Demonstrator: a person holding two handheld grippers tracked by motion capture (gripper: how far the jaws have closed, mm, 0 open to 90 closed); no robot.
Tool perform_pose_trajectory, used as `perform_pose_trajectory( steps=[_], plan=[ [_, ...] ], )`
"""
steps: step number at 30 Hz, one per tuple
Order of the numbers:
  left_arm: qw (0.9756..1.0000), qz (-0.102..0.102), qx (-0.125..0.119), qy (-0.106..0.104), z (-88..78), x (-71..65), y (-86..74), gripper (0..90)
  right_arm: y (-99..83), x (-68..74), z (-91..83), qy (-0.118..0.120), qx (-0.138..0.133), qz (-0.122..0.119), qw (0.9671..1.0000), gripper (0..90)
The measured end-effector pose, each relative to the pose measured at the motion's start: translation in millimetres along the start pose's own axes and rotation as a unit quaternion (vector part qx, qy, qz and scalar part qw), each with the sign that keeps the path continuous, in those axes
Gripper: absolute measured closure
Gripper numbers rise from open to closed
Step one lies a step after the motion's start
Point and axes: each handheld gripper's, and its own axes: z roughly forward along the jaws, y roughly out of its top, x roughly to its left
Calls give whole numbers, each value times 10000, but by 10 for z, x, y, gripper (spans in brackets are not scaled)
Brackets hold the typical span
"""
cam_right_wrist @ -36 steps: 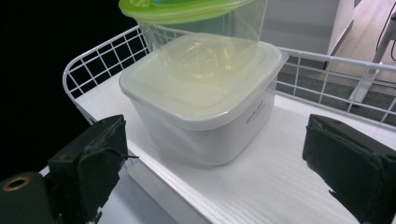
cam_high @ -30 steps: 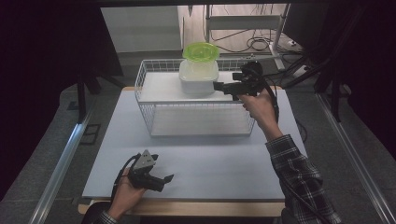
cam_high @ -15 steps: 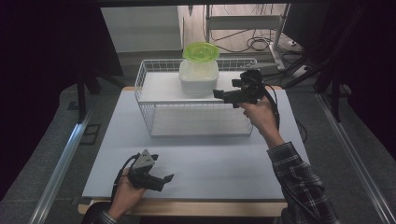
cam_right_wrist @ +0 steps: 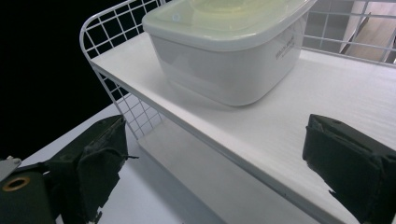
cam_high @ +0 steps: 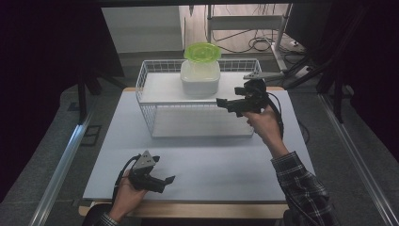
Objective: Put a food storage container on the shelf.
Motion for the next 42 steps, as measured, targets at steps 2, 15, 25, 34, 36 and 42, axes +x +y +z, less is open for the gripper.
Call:
perform_pose_trajectory(
  steps=[2, 15, 25, 34, 36, 42],
  plan=[
    [10000, 1, -1, -3, 0, 1, -1, 31, -22, 10, -5, 2, 13, -34, 10000, 57],
    [10000, 37, -1, 11, 9, -9, -4, 32, -200, 121, 26, -31, 116, -342, 9993, 27],
    [9999, 121, -78, 20, 1, -14, -4, 28, -356, 158, 68, -44, 146, -428, 9990, 19],
    [9999, 154, -71, 17, 9, -20, -6, 27, -497, 133, 54, -36, 73, -321, 9995, 19],
    [9998, 165, -72, 17, 9, -22, -7, 27, -532, 134, 48, -18, 33, -350, 9994, 19],
    [9998, 189, -72, 12, 9, -24, -7, 26, -635, 129, 50, -63, 78, -380, 9992, 8]
  ],
)
